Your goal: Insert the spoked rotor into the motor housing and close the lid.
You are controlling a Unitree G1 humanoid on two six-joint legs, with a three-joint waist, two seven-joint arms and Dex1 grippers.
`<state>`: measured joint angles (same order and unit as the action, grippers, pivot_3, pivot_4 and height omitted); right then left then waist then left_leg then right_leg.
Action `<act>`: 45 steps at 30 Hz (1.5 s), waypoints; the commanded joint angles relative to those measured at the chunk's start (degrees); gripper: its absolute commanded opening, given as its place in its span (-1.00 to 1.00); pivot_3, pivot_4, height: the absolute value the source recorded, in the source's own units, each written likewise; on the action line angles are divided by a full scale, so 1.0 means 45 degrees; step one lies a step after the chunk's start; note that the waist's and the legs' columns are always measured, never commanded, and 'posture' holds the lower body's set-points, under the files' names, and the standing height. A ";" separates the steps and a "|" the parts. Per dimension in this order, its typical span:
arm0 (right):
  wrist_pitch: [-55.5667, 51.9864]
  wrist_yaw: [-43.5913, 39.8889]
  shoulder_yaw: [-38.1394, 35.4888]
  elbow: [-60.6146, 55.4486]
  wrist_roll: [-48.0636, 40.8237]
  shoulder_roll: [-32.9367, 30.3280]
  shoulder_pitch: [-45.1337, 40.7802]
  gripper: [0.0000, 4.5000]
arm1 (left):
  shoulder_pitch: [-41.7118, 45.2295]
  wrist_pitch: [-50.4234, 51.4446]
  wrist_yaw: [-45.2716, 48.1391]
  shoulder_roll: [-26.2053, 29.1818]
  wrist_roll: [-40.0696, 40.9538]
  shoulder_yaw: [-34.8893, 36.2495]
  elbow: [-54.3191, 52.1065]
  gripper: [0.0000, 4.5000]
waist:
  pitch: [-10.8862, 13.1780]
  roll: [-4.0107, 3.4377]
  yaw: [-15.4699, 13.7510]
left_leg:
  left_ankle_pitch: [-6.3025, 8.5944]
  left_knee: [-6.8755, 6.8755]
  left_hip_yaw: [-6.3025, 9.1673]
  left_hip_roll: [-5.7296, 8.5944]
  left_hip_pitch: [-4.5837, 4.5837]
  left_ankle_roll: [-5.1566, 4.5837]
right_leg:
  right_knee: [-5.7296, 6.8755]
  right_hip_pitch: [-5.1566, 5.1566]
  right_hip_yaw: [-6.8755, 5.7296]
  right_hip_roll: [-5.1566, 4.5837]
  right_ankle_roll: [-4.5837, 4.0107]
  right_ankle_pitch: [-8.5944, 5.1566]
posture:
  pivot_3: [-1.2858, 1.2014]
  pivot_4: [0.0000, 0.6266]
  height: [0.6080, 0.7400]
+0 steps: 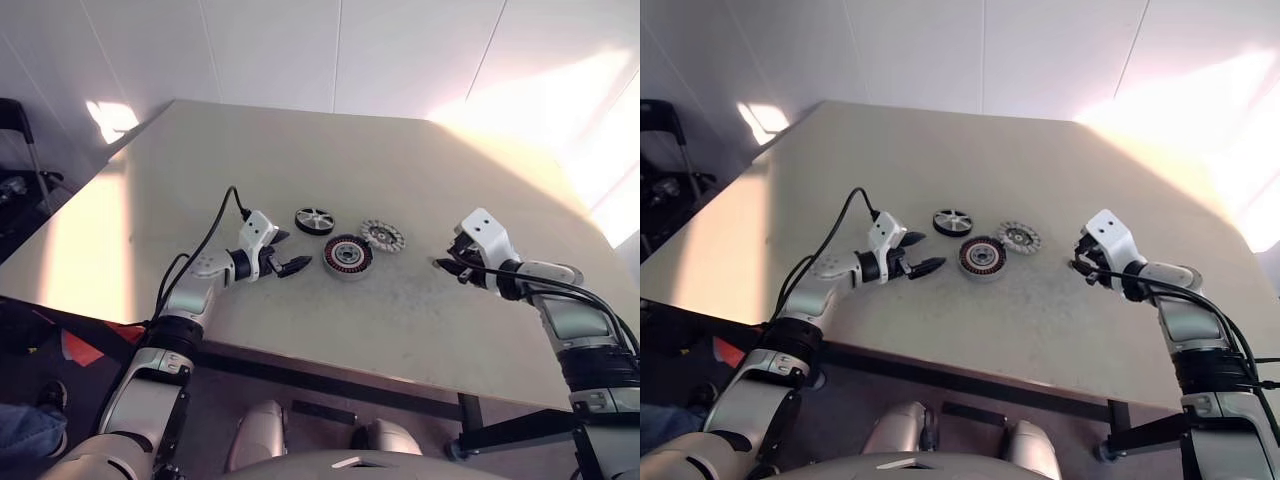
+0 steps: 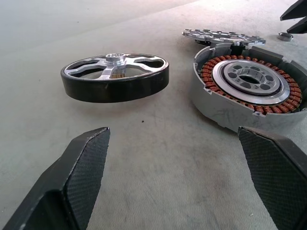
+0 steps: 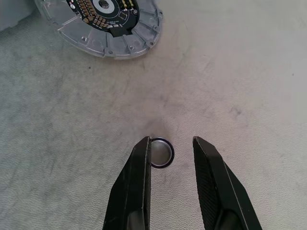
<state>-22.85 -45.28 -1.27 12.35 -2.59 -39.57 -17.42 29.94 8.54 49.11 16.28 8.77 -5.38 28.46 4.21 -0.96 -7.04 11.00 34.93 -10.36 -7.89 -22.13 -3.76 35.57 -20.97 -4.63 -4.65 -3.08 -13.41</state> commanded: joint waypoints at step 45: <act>-0.1115 0.0680 -0.0192 0.2007 -0.0797 0.0872 -0.0904 -0.39 | -0.0054 -0.0199 -0.0112 0.0242 -0.0140 0.0004 -0.0511 1.00 | 0.0002 0.0008 0.0307 | -0.0014 -0.0095 -0.0001 0.0009 0.0202 0.0034 | -0.0179 0.0188 -0.0002 -0.0001 0.0106 -0.0061 | 0.03 -1.00 1.00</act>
<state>-26.86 -43.83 -1.64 19.95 -6.99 -35.15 -21.17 29.23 8.53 48.70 16.96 7.97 -5.68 28.36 4.22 -0.92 -5.66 10.93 34.50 -10.36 -7.82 -21.22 -3.61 34.72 -20.09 -4.63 -4.66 -2.60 -13.68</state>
